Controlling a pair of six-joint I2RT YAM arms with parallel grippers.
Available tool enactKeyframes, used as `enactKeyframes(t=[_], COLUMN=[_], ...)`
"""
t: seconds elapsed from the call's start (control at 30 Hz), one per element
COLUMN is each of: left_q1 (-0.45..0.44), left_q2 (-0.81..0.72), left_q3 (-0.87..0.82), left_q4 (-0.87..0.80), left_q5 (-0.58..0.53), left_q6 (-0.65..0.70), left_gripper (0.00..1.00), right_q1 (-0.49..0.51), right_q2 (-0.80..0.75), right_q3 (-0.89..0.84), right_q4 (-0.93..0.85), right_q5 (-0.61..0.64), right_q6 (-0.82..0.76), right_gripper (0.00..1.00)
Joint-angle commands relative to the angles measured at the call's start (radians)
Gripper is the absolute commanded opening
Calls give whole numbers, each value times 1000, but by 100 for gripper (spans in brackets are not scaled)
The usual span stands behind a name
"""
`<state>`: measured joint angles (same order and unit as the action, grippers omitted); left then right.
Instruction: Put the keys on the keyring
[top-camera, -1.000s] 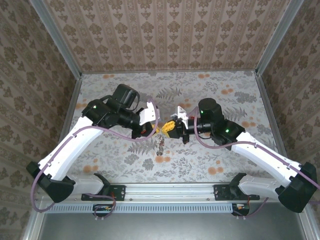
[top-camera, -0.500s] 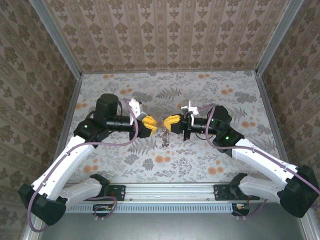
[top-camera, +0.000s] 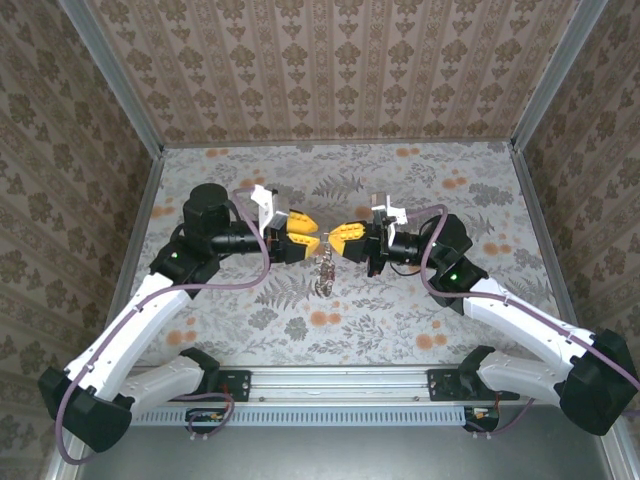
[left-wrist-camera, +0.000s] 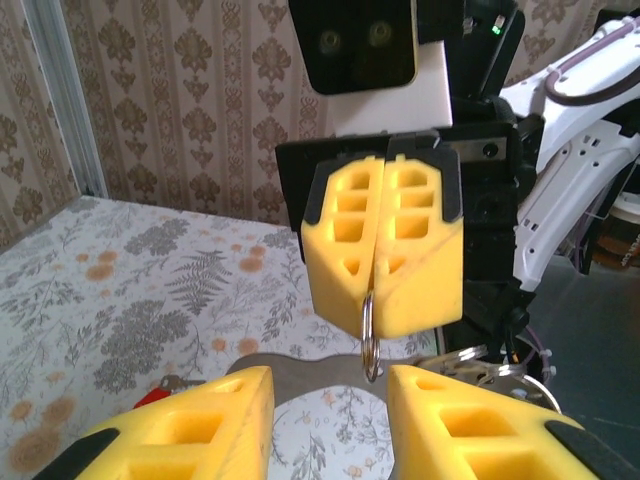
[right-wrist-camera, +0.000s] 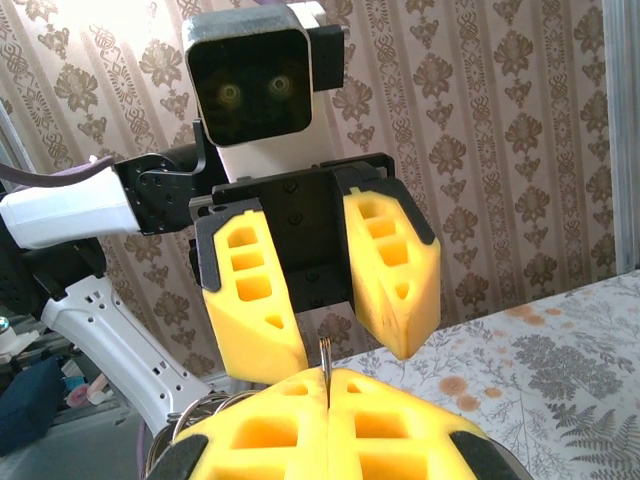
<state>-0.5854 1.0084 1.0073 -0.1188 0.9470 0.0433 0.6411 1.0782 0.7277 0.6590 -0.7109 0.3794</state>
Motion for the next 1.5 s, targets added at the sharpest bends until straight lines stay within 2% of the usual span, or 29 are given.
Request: enactKeyframes(t=[0.0,0.23,0.5,1.0,1.17,1.47], left_q1=[-17,-47,-53,-23,-10,-18], left_q2=[1,29,45,2,-14,-12], left_q3=[4,22,48,40,54,62], left_q4=[52,-2,9,-33,-106,-39], left_q5=[41,24,33,4,-22,7], left_q6=[-28,12,20,37,69,38], left_gripper=[35,30,17,22,36,30], right_q1=[-4,-4,-3,-3,-3,-3], right_q2=[-17,-3,-7,-14,-18,2], right_q3=[-8,-6,-14,-20,-17,-10], right_q4=[86,120,116,119,121,141], right_q5=[13,5,6,4,9,2], right_q6=[23,41,38,32,33,46], right_gripper=[0,0,0,0,0,0])
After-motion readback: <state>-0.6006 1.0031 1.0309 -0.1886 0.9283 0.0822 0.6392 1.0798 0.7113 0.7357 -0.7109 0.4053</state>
